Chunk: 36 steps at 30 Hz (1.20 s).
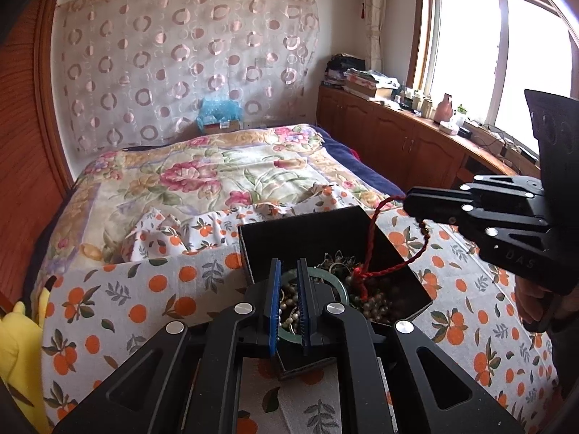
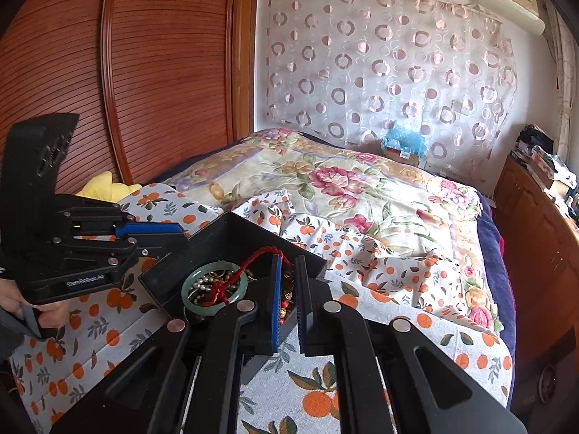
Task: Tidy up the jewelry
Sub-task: 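Carry the jade bangle and red bracelet into the black box and open both grippers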
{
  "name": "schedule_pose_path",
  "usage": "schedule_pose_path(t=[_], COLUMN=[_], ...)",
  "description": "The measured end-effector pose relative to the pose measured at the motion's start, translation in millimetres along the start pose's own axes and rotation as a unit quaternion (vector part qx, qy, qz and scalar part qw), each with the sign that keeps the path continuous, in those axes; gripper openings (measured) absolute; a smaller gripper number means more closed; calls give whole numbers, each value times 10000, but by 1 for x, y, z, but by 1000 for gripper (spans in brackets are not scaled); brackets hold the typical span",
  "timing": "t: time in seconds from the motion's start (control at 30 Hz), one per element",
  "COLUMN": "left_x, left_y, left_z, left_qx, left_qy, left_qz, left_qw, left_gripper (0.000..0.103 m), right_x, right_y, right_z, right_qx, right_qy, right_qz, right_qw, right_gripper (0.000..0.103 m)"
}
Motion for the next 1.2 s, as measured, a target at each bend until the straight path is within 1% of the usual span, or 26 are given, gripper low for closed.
schedule_pose_path(t=[0.33,0.6,0.83,1.0,1.03,1.07,1.1,1.13,1.2], left_x=[1,-3,-6,-9,-11,-13,-16,-18,-25], left_y=[-12,-19,-21,-20,-19,-19,-18,-17,-15], left_z=[-9,-11,-14,-17,-17,-18,-20,-22,-26], left_qx=[284,404,418,381,375,365,362,361,337], left_qy=[13,-38,-53,-70,-76,-85,-90,-91,-103], left_qz=[-67,-137,-139,-136,-135,-136,-137,-139,-148], left_qw=[9996,9991,9990,9992,9992,9992,9992,9992,9993], left_gripper=[8,8,8,8,8,11,14,19,20], right_x=[19,26,25,22,21,21,20,18,15], right_y=[-12,-21,-26,-27,-26,-25,-24,-23,-22], right_z=[34,59,68,64,62,59,56,52,45], right_qx=[294,534,578,537,531,534,531,514,487], right_qy=[-73,-213,-310,-330,-315,-295,-267,-249,-227], right_qz=[41,140,159,136,146,156,170,179,197], right_qw=[9995,9982,9977,9979,9980,9980,9981,9982,9984], right_gripper=[8,8,8,9,13,21,26,29,29])
Point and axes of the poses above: each gripper's, at about its wrist camera, not at the fingertips, and z roughly the way its jaws point, y to its right, x to its top, the point moved 1 cm from there along z, roughly the way its jaws point, and after that the axes turned 6 degrees about x, right-handed, at the moved point
